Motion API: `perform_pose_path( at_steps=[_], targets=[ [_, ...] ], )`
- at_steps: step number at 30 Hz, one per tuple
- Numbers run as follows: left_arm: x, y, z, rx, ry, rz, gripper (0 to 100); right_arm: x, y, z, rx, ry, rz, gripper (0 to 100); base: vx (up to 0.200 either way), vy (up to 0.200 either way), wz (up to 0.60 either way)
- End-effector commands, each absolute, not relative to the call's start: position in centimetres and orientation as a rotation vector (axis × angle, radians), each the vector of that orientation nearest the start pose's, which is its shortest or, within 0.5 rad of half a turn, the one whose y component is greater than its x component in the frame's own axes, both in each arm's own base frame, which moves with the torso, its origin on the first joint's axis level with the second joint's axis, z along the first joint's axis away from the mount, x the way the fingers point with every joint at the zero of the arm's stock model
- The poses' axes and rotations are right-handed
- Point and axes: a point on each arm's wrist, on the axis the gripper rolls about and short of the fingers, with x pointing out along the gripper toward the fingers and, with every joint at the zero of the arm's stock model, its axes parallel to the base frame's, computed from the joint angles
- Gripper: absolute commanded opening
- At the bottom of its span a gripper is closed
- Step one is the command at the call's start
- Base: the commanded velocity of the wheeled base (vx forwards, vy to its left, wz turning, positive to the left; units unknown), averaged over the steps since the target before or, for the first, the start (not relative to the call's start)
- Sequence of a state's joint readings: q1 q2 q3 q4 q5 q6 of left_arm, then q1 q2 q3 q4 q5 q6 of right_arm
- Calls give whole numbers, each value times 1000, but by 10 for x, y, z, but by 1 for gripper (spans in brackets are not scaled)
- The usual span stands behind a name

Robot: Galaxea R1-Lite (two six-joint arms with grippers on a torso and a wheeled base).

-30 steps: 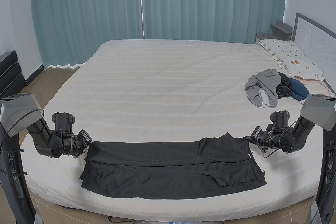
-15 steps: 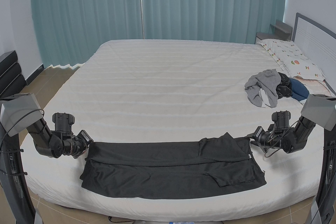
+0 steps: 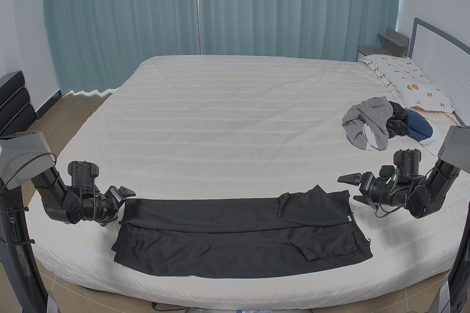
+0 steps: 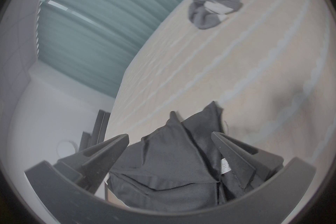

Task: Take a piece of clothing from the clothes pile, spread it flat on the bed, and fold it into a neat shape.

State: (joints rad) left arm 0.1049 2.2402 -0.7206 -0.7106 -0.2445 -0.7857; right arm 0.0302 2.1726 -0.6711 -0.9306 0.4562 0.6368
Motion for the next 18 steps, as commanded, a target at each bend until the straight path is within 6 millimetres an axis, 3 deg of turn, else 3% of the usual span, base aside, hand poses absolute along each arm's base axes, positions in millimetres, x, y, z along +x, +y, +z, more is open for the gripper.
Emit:
perform_pose_path(
  at_steps=[1,10,18],
  targets=[
    [328,41,0,-914,809,180,100,338,43,29,651,706,366,100,0,0,0],
    [326,40,0,-913,813,182,100,349,47,-4,538,796,374,100,0,0,0],
    [324,40,-2,-911,822,181,100,356,48,-20,528,814,368,100,0,0,0]
  ],
)
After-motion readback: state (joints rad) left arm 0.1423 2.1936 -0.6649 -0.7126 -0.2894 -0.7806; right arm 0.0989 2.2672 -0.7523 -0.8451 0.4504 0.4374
